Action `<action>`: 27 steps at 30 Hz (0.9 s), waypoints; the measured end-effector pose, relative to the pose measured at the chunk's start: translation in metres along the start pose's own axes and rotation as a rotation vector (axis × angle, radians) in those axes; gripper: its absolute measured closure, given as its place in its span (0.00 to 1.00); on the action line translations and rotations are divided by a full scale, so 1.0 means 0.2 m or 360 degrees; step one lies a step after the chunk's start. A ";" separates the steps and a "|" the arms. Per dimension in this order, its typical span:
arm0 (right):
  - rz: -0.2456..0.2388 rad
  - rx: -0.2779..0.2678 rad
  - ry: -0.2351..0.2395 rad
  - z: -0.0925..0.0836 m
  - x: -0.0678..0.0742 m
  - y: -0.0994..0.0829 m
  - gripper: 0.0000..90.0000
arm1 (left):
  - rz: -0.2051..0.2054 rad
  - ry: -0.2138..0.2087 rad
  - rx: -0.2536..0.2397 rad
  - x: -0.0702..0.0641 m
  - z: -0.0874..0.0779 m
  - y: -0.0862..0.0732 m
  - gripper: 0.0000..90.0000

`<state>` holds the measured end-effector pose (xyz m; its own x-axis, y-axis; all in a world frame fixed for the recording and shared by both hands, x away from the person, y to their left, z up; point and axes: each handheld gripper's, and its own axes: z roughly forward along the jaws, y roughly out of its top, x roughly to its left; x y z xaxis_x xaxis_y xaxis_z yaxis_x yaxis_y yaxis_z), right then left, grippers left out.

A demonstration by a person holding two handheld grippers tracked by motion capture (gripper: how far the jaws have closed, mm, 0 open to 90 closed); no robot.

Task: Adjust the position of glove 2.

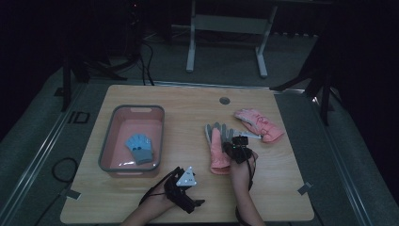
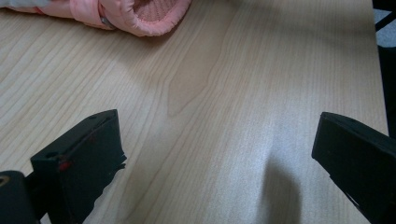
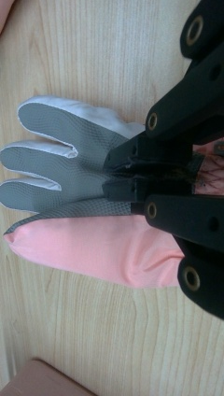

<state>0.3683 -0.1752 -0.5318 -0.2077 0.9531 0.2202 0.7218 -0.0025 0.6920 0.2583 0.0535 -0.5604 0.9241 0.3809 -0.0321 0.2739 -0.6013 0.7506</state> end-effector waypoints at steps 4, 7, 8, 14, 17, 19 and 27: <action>-0.0008 -0.0005 0.0013 -0.01 0.00 0.01 0.84 | -0.0007 -0.0011 -0.0015 0.00 0.00 0.00 0.02; -0.0066 -0.0047 0.0023 -0.06 0.00 0.04 0.76 | -0.0008 -0.0010 -0.0010 0.00 0.00 0.00 0.02; -0.0107 -0.0060 0.0018 -0.08 0.00 0.05 0.73 | -0.0010 -0.0011 -0.0013 0.00 0.00 0.00 0.02; -0.0251 -0.0068 0.0090 -0.18 -0.06 0.12 0.65 | -0.0024 -0.0013 -0.0016 0.00 0.00 0.00 0.02; -0.0298 -0.0065 0.0152 -0.21 -0.13 0.15 0.64 | -0.0025 -0.0014 -0.0015 0.00 0.00 0.00 0.02; -0.0335 -0.0072 0.0189 -0.23 -0.19 0.16 0.65 | -0.0024 -0.0013 -0.0015 0.00 0.00 0.00 0.02; -0.0451 -0.0131 0.0175 -0.25 -0.43 0.25 0.66 | -0.0003 -0.0028 0.0002 0.00 0.00 -0.01 0.02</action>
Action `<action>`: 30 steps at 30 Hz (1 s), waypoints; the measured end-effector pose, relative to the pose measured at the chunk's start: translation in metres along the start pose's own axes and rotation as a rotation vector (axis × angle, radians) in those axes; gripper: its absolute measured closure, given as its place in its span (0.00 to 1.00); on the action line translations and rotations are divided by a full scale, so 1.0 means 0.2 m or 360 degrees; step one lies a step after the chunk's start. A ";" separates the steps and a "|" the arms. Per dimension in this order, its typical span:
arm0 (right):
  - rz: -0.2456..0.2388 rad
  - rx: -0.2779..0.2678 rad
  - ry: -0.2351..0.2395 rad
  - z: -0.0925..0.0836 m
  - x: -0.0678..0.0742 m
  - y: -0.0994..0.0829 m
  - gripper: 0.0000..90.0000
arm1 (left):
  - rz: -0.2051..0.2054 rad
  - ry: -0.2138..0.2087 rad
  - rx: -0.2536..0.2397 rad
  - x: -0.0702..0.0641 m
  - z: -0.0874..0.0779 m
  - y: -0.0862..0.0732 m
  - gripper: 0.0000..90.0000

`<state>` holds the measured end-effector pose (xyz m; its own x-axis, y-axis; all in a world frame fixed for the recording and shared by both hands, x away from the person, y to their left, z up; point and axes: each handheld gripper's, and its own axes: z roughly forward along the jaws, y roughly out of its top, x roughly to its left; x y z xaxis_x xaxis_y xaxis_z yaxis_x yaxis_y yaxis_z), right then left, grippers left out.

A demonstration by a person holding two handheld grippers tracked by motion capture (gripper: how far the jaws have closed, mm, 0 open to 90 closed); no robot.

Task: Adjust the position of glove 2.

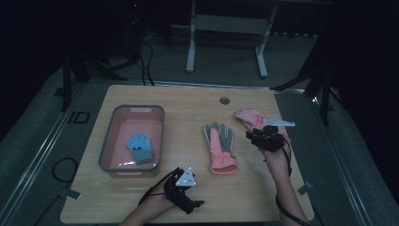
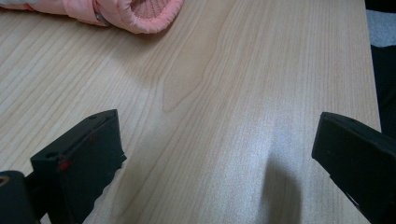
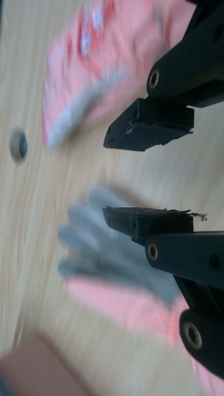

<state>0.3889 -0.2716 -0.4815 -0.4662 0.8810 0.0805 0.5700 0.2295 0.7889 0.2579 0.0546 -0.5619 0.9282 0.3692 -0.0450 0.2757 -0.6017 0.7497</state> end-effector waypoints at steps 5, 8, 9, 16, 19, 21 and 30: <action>-0.0084 -0.0048 0.0003 0.00 -0.22 0.03 0.66 | -0.0006 -0.0013 -0.0008 0.00 0.00 0.00 0.02; -0.0094 -0.0006 -0.0045 0.03 -0.33 0.05 0.67 | -0.0007 -0.0011 -0.0010 0.00 0.00 0.00 0.02; -0.0094 -0.0004 -0.0044 0.04 -0.36 0.05 0.67 | -0.0006 -0.0011 -0.0014 0.00 0.00 0.00 0.02; -0.0048 0.0100 -0.0046 0.15 -0.51 0.10 0.67 | -0.0017 -0.0009 -0.0020 0.00 0.00 -0.01 0.02; -0.0041 0.0126 -0.0020 0.21 -0.53 0.12 0.63 | -0.0023 -0.0010 -0.0024 0.00 0.00 -0.01 0.02; -0.0036 0.0158 0.0011 0.25 -0.55 0.11 0.61 | -0.0026 -0.0011 -0.0024 0.00 0.00 -0.01 0.02; -0.0093 0.0293 -0.0007 0.38 -0.55 0.06 0.77 | -0.0024 0.0009 -0.0020 0.00 0.00 -0.01 0.02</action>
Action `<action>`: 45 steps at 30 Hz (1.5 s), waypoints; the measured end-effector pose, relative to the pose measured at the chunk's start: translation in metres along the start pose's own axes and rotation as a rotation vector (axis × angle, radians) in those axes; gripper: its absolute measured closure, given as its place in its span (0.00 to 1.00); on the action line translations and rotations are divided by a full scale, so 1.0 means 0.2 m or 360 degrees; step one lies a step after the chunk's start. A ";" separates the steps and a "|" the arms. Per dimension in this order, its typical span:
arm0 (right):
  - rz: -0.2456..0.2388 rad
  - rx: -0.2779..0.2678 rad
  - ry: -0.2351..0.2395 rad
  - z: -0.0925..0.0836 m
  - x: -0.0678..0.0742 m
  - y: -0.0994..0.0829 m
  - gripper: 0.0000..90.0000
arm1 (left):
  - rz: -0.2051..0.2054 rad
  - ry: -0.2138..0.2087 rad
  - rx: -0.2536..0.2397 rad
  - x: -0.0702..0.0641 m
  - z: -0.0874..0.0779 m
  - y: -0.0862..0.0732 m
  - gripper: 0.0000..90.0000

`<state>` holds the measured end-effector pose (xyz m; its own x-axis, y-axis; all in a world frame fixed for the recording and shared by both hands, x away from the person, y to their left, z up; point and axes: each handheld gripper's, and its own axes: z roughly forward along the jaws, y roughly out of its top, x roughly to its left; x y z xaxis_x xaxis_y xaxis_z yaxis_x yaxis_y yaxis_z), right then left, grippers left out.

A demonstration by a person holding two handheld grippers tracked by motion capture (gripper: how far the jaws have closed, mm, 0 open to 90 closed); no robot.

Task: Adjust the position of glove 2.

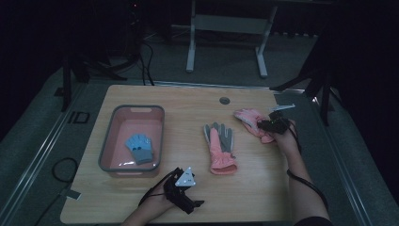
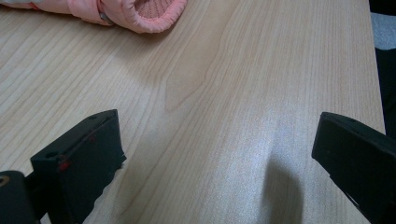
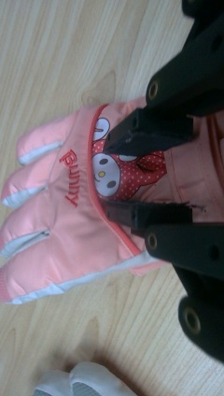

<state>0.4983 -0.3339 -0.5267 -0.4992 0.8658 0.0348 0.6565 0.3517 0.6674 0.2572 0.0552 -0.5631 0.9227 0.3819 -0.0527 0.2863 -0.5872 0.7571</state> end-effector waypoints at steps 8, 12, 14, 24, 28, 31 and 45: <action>0.0101 -0.0041 -0.0053 -0.02 0.03 -0.03 0.99 | -0.0005 -0.0002 -0.0004 0.00 0.00 0.00 0.02; 0.0176 -0.0079 -0.0167 -0.09 0.11 -0.02 1.00 | 0.0000 -0.0002 -0.0003 0.00 0.00 0.00 0.02; 0.0239 -0.0102 -0.0188 -0.14 0.15 -0.02 1.00 | 0.0002 0.0000 -0.0003 0.00 0.00 0.00 0.02; 0.0303 -0.0187 -0.0371 -0.43 0.39 -0.04 1.00 | 0.0021 0.0008 -0.0003 -0.01 0.00 0.00 0.02; 0.0381 -0.0228 -0.0382 -0.49 0.46 -0.08 1.00 | 0.0019 0.0008 -0.0003 -0.01 -0.01 0.00 0.02; 0.0450 -0.0249 -0.0387 -0.51 0.50 -0.13 1.00 | 0.0016 0.0009 -0.0009 -0.01 -0.01 0.00 0.02; 0.0608 -0.0151 -0.0476 -0.29 0.53 -0.29 0.99 | 0.0029 0.0014 -0.0001 -0.02 -0.01 0.00 0.02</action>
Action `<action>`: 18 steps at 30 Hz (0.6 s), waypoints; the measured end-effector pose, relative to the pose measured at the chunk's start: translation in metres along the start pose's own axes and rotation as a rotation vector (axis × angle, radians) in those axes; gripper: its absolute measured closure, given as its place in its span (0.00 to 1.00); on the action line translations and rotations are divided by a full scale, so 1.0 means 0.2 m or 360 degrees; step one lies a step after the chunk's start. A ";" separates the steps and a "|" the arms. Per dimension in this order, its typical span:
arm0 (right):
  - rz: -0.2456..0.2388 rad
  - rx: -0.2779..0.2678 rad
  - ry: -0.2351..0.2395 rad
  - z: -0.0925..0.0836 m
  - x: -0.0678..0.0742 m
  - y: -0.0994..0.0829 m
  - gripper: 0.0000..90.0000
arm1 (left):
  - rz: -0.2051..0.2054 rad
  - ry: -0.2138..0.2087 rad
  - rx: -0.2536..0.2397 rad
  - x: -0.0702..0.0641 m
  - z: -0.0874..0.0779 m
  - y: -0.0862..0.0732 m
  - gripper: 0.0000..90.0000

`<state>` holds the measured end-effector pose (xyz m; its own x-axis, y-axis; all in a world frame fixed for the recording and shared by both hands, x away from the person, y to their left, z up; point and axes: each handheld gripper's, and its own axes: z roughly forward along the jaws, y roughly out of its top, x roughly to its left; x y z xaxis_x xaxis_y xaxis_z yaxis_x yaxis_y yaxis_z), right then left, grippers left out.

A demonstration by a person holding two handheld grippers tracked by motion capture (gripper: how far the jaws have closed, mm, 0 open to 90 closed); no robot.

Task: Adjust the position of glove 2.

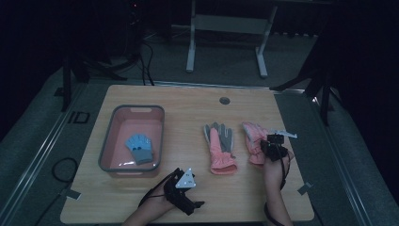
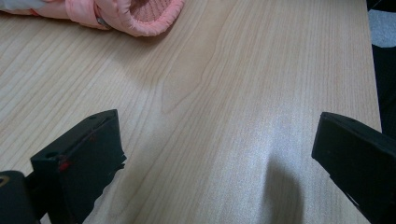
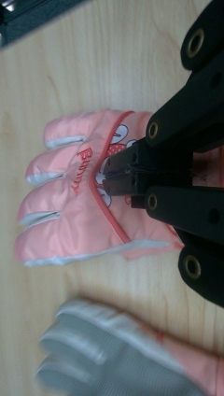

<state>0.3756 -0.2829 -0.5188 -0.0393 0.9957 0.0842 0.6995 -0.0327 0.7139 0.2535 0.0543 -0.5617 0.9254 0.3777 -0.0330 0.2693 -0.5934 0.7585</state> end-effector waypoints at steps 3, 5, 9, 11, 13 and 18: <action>-0.0004 0.0020 0.0014 0.03 0.00 -0.02 0.97 | 0.0000 -0.0004 -0.0002 0.00 0.00 0.00 0.02; -0.0001 0.0033 0.0036 0.03 -0.01 -0.01 0.94 | 0.0004 -0.0004 0.0005 0.00 0.00 0.00 0.02; -0.0081 0.0035 0.0073 0.00 -0.02 0.02 0.85 | -0.0002 -0.0007 -0.0003 0.00 0.00 0.00 0.02; -0.0128 0.0040 0.0133 -0.02 -0.03 0.04 0.80 | -0.0003 -0.0006 0.0000 0.00 0.00 0.00 0.02; -0.0195 0.0025 0.0143 -0.05 -0.04 0.06 0.78 | -0.0003 -0.0004 0.0002 0.00 0.00 0.00 0.02; -0.0312 0.0011 0.0316 -0.11 -0.10 0.10 0.73 | 0.0004 0.0002 0.0007 0.00 0.00 0.00 0.02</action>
<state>0.3746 -0.3061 -0.4898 -0.3130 0.9464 0.0798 0.6693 0.1602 0.7255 0.2536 0.0540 -0.5619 0.9257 0.3771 -0.0302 0.2681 -0.5976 0.7557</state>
